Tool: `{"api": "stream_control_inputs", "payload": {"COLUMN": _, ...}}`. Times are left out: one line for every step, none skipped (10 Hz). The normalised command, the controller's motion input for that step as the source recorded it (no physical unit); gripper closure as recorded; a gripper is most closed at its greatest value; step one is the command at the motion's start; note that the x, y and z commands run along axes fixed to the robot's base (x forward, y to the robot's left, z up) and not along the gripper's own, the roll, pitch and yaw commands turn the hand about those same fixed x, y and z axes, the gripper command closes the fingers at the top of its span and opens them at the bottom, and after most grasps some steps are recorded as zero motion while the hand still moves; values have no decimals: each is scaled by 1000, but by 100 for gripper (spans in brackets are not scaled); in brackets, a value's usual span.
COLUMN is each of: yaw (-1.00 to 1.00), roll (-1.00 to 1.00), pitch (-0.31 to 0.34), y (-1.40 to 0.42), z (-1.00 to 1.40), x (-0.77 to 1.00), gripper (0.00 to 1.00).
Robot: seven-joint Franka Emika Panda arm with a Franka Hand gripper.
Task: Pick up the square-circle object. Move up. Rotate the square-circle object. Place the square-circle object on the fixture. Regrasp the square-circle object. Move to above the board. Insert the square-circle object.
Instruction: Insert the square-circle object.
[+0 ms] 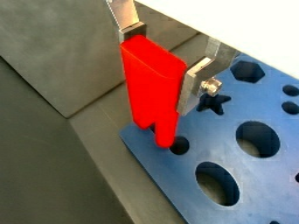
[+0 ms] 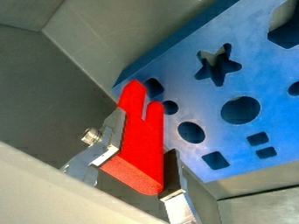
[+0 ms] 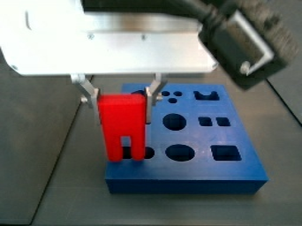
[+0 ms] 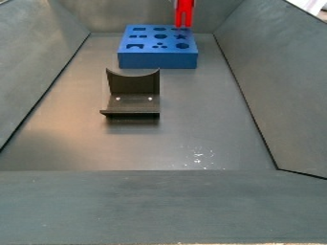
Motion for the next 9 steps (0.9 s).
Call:
{"api": "stream_control_inputs", "payload": {"yaw": 0, "roll": 27, "pitch": -16, "y": -3, "z": -43, "x": 0, "gripper": 100}}
{"api": "stream_control_inputs", "payload": {"yaw": 0, "roll": 114, "pitch": -73, "y": -46, "z": 0, "x": 69, "gripper": 100}}
{"api": "stream_control_inputs", "payload": {"yaw": -9, "roll": 110, "pitch": -120, "y": 0, "z": -11, "x": 57, "gripper": 100}}
{"api": "stream_control_inputs", "payload": {"yaw": -14, "roll": 136, "pitch": -103, "y": 0, "z": 0, "x": 171, "gripper": 100}}
{"api": "stream_control_inputs", "payload": {"yaw": 0, "roll": 176, "pitch": -121, "y": 0, "z": 0, "x": 106, "gripper": 100}}
{"api": "stream_control_inputs", "payload": {"yaw": 0, "roll": 114, "pitch": -74, "y": 0, "z": 0, "x": 109, "gripper": 100}}
{"api": "stream_control_inputs", "payload": {"yaw": 0, "roll": 143, "pitch": -59, "y": 0, "z": 0, "x": 31, "gripper": 100}}
{"api": "stream_control_inputs", "payload": {"yaw": 0, "roll": 140, "pitch": -41, "y": 54, "z": 0, "x": 0, "gripper": 100}}
{"api": "stream_control_inputs", "payload": {"yaw": 0, "roll": 146, "pitch": -23, "y": 20, "z": -40, "x": 0, "gripper": 100}}
